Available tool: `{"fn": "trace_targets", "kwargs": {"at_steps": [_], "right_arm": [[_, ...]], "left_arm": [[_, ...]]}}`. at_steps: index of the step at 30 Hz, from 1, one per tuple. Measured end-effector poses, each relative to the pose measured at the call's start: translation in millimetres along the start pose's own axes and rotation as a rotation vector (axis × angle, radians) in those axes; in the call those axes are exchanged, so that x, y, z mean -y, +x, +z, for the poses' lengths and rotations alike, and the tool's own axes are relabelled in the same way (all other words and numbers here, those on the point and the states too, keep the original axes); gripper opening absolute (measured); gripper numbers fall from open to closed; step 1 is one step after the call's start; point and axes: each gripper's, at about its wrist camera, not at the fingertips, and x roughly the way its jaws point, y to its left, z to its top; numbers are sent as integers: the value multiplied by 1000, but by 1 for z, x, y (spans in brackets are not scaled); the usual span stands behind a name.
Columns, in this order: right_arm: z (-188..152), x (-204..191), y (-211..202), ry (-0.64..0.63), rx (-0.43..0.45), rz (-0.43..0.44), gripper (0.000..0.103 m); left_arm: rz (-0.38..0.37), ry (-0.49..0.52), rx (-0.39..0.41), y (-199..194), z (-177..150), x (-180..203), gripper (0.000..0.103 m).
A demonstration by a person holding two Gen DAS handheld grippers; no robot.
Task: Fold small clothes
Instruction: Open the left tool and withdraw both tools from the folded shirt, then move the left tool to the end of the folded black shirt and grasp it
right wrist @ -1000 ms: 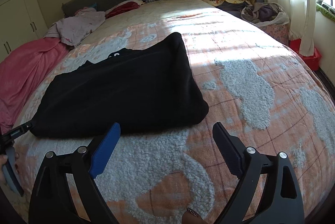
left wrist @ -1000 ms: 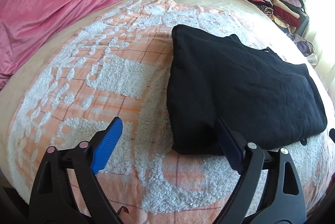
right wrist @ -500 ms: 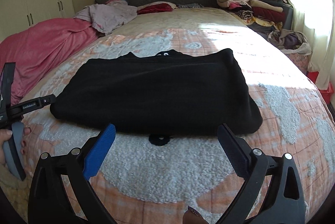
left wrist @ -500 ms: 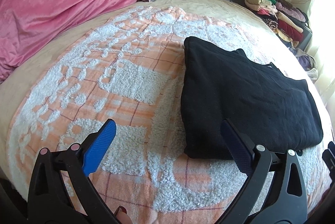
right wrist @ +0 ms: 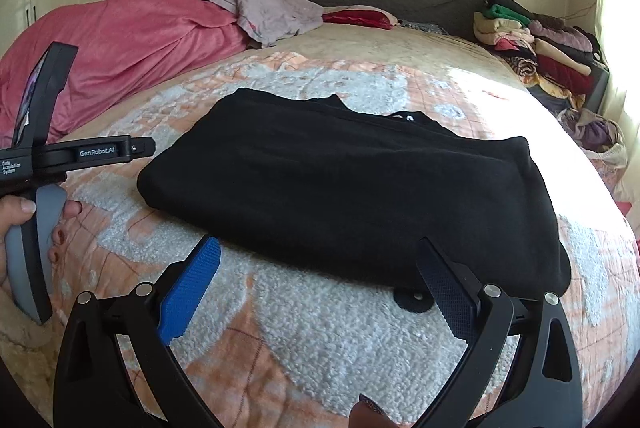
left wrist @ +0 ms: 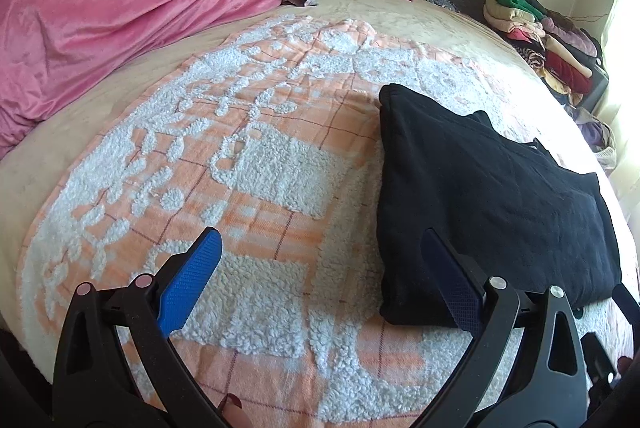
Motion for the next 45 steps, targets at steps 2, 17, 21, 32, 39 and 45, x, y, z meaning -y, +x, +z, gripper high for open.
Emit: {"fn": "trace_targets", "kwargs": {"at_steps": [2,17,21,32,39,45], "right_arm": [[2,-9,5,-24,-1,12,98],[6,-64,43,-232,-37,20,98],[4,-74,53,-270,-45,12,98],[5,-80,74,-326,-67,-18,98],[7,-80,79,-349,-79,-14,98],[9,-84,89,-390,-88,-46,98]], "left_arm": [[7,-3,0,2,3,-2,93],[-13,-8,26,19,29,8,93],[-12,-14,18,28,36,8,93],[-14,-46,-23,54,60,2,93],[-27,-63,-76,69,74,6,93],[-129,-120,-157,94,91,7,93]]}}
